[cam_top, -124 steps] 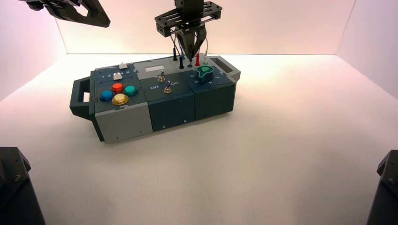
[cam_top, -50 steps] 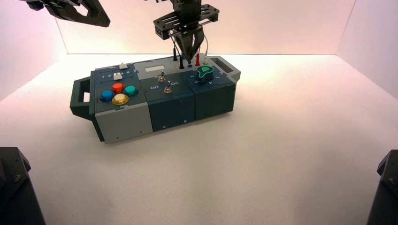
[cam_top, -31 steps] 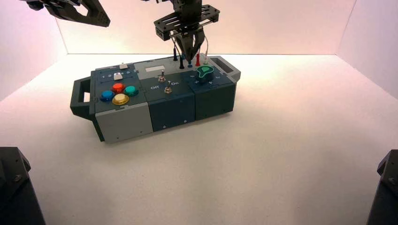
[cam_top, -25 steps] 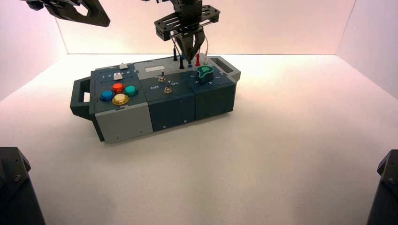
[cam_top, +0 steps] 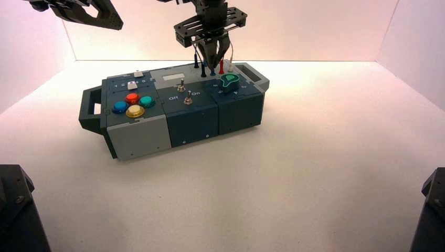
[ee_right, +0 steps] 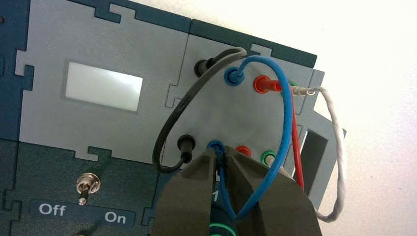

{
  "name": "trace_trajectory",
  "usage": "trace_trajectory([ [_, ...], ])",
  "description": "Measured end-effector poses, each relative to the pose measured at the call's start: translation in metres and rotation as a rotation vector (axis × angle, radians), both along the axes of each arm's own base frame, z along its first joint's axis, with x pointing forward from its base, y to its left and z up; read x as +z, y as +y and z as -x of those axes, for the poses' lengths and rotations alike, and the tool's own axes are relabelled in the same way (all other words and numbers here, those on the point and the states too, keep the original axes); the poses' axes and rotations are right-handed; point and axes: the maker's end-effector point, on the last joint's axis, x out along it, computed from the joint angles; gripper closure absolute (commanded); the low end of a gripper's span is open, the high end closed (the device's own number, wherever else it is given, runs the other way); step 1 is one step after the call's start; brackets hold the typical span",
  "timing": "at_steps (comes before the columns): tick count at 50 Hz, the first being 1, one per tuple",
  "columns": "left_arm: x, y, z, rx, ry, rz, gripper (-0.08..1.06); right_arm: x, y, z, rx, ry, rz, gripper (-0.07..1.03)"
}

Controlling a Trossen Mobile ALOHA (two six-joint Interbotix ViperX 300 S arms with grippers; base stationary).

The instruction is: Insert the blue wire.

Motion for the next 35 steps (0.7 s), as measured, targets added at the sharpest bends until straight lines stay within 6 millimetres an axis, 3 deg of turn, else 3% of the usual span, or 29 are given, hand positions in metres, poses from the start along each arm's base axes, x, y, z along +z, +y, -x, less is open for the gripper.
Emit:
trace_trajectory([
  [35,0.0000,0.0003,-0.0002,0.002,0.000,0.000,1.01,-0.0066,-0.0016,-0.0014,-0.002,-0.007,-0.012,0.99],
])
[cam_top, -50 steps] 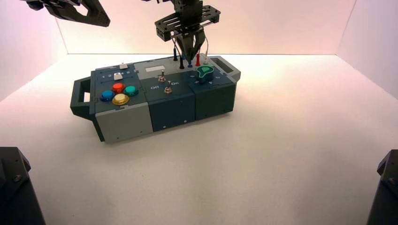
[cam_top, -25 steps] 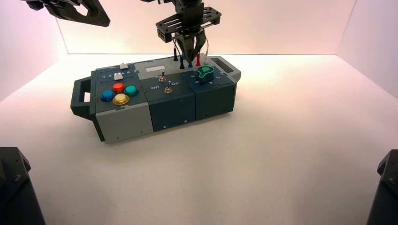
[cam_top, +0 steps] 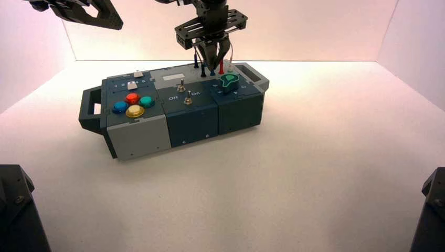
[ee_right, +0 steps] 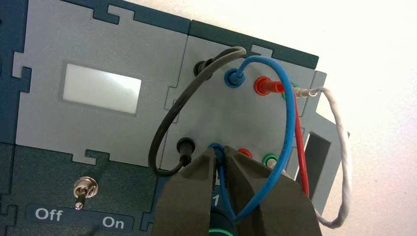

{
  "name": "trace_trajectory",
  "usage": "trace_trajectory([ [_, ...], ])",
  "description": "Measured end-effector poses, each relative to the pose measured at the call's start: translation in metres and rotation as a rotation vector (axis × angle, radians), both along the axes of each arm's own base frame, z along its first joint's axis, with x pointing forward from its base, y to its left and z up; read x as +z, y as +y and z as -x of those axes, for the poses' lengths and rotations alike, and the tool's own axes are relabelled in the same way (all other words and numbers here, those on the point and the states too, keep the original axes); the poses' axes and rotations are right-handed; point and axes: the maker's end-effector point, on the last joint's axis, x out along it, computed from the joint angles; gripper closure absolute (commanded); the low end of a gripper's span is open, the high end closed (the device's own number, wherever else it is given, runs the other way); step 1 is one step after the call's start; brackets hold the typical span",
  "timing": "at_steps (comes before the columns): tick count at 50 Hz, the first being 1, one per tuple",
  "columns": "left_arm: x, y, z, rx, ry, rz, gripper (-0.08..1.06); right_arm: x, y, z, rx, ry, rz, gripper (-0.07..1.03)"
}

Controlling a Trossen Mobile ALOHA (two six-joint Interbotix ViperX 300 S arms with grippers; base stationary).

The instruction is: Insert the blue wire.

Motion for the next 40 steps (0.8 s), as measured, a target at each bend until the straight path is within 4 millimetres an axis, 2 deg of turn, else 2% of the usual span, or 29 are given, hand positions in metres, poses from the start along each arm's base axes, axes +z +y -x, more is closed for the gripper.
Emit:
trace_trajectory([
  [5,0.000,0.000,0.000,0.001,-0.001,0.000,1.01,0.000,0.000,0.000,-0.001,0.001,-0.001,0.97],
  [7,0.000,0.000,0.000,0.001,-0.001,0.000,1.01,0.000,0.000,0.000,-0.001,0.000,0.000,0.87],
  [11,0.000,0.000,0.000,0.002,-0.001,0.001,1.01,0.000,0.000,0.000,-0.008,0.002,-0.002,0.75],
  [16,0.000,0.000,0.000,-0.001,-0.001,0.000,1.01,-0.006,-0.005,0.005,-0.013,0.026,0.023,0.75],
  [28,0.001,0.000,0.000,0.002,-0.003,0.002,1.01,-0.003,-0.011,0.006,-0.025,0.041,0.040,0.67],
  [40,0.001,0.000,-0.001,0.003,-0.006,0.003,1.01,0.002,-0.016,0.011,-0.028,0.050,0.054,0.67],
])
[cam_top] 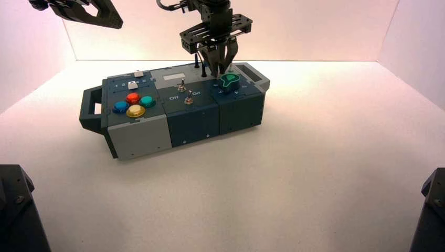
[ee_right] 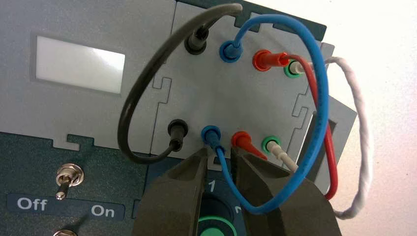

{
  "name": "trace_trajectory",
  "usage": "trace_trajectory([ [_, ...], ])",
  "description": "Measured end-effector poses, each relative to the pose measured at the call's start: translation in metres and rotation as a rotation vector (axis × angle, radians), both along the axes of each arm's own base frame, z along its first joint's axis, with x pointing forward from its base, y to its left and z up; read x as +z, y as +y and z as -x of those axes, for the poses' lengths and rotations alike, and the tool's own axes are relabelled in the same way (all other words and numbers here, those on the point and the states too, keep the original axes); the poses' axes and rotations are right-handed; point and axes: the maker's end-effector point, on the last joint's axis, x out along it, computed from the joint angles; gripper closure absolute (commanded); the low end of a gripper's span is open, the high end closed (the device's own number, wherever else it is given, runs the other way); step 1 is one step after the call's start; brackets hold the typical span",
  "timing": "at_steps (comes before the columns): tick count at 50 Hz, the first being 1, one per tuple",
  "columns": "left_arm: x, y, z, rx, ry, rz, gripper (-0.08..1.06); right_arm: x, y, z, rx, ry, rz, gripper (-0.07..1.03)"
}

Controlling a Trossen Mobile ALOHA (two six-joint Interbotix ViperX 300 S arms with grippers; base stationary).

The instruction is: Insert the blue wire.

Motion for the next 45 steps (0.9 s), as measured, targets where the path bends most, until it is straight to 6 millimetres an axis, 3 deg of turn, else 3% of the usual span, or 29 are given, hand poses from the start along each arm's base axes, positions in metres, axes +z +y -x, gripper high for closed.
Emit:
trace_trajectory([
  [15,0.001,0.000,0.000,-0.003,-0.005,0.001,1.01,0.006,-0.023,-0.001,-0.048,0.028,0.035,0.67],
  [45,0.001,0.000,0.000,-0.002,-0.006,0.002,1.01,0.033,-0.004,0.012,-0.059,0.030,-0.058,0.67],
])
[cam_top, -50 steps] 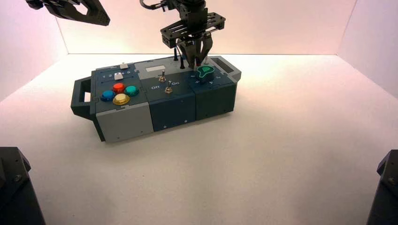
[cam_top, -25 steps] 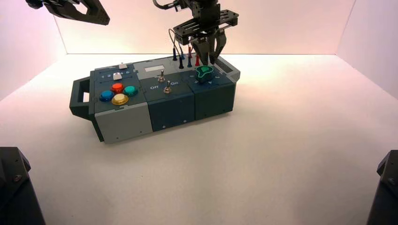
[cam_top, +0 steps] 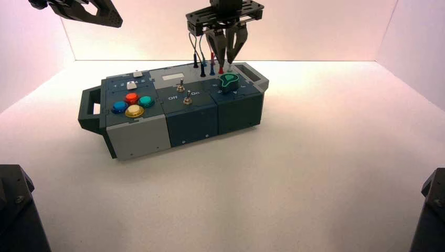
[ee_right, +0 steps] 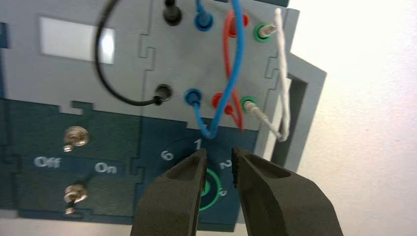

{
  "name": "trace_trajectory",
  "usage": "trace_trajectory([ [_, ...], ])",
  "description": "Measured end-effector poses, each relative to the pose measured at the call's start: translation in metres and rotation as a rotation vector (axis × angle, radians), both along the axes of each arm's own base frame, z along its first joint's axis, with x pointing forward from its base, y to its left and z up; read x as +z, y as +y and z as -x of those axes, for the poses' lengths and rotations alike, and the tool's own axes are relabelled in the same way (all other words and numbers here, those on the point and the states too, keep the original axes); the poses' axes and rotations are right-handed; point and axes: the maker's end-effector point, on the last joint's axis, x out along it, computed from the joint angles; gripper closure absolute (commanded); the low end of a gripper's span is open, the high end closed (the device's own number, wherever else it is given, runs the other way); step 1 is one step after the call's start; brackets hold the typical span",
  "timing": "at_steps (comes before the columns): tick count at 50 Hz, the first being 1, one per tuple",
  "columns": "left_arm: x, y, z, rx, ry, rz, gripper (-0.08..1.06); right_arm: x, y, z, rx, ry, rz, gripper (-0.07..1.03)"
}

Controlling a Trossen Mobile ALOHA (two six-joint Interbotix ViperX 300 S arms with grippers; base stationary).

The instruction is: Insert the blue wire.

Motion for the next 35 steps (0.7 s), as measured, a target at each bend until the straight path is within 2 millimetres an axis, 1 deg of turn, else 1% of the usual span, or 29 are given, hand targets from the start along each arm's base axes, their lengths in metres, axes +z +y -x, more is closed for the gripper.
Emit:
trace_trajectory([
  [17,0.001,0.000,0.000,0.000,-0.006,0.002,1.01,0.008,0.006,0.005,-0.020,0.009,-0.053,0.67],
  [28,0.002,0.000,0.000,0.002,-0.007,0.003,1.01,0.020,0.011,0.005,-0.036,-0.008,-0.102,0.67],
  [35,0.003,0.000,0.000,0.002,-0.010,0.004,1.01,0.018,0.014,0.005,-0.043,-0.012,-0.127,0.67],
])
